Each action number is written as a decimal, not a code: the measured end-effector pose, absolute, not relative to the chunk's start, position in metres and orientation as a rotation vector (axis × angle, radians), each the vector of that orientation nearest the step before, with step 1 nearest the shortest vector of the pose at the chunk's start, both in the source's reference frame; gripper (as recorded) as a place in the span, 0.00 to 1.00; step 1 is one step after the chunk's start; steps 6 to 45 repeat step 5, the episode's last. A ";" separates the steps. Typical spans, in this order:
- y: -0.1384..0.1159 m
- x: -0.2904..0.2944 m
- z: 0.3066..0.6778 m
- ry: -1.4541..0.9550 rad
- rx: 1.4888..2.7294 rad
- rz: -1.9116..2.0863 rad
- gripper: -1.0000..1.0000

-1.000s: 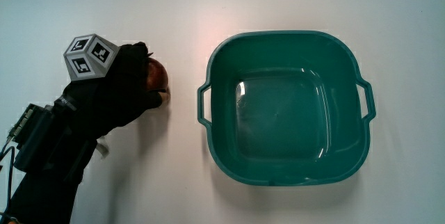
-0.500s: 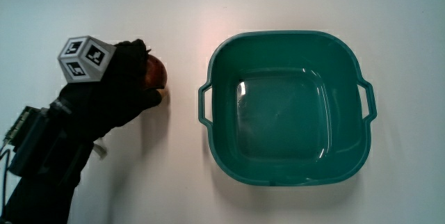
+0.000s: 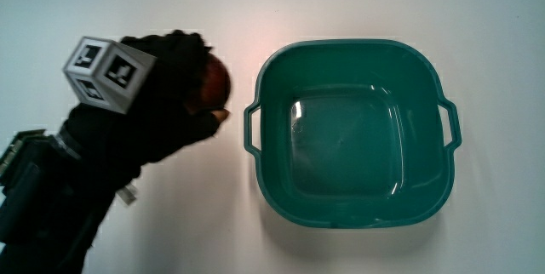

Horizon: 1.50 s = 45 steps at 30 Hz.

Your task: Pick apple from desk

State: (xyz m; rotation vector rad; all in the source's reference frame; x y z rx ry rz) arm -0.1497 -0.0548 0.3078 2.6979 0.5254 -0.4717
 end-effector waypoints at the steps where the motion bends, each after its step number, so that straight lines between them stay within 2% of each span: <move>1: -0.055 -0.144 0.304 0.636 2.774 -0.372 1.00; 4: -0.048 -0.128 0.299 0.551 2.645 -0.592 1.00; 5: -0.047 -0.121 0.289 0.578 2.729 -0.409 1.00; 45: -0.047 -0.121 0.289 0.578 2.729 -0.409 1.00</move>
